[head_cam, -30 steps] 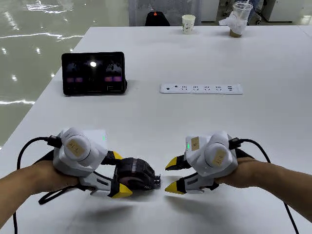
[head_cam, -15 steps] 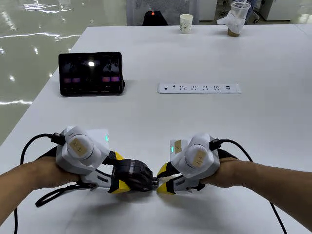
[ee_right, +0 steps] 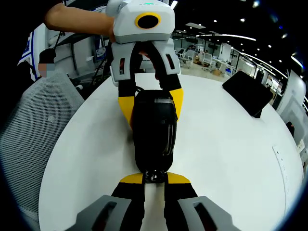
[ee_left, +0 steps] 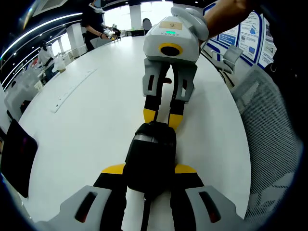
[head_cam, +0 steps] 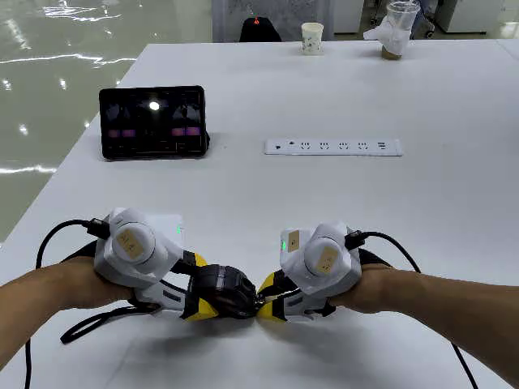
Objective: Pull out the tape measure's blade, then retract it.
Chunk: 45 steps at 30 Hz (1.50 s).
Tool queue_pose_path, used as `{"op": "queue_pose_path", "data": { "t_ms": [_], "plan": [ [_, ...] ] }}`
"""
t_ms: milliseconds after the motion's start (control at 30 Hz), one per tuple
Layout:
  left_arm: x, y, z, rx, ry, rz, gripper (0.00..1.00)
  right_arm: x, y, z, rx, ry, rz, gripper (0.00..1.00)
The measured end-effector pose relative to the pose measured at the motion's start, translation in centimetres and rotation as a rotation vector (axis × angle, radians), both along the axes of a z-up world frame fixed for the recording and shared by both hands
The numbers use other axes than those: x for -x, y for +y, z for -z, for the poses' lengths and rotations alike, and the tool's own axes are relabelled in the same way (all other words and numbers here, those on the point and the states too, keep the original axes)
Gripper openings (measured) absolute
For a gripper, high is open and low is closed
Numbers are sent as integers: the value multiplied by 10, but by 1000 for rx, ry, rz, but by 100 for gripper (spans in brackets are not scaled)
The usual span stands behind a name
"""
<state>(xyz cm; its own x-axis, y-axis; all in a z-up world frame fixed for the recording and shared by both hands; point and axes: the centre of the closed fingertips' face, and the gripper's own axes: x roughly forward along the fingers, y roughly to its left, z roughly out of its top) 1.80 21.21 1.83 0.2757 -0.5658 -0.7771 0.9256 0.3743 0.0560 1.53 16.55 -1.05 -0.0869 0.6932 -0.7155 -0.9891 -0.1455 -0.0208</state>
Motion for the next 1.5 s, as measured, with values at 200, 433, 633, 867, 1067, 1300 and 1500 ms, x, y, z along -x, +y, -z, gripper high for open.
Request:
{"op": "queue_pose_path", "data": {
  "t_ms": [200, 433, 633, 867, 1067, 1300, 1500],
  "plan": [
    [0, 0, 1, 7, 4, 0, 28, 0, -1, 0, 2, 0, 3, 10],
    [0, 0, 1, 10, 8, -1, 28, 0, -1, 0, 3, 4, 1, 9],
    [0, 0, 1, 8, 13, 3, 28, 1, -2, 0, 5, 5, -7, 8],
    [0, 0, 1, 2, 23, 7, 28, 1, -7, 0, 12, 5, -12, 8],
    [1, -2, 0, 3, 24, 6, 28, -1, -15, 0, 19, 3, -16, 8],
    [4, -4, -3, 4, 26, 7, 27, -2, -26, 1, 26, 3, -15, 8],
    [3, -4, -2, 4, 29, 9, 27, -4, -35, 1, 30, 4, -10, 8]
  ]
}}
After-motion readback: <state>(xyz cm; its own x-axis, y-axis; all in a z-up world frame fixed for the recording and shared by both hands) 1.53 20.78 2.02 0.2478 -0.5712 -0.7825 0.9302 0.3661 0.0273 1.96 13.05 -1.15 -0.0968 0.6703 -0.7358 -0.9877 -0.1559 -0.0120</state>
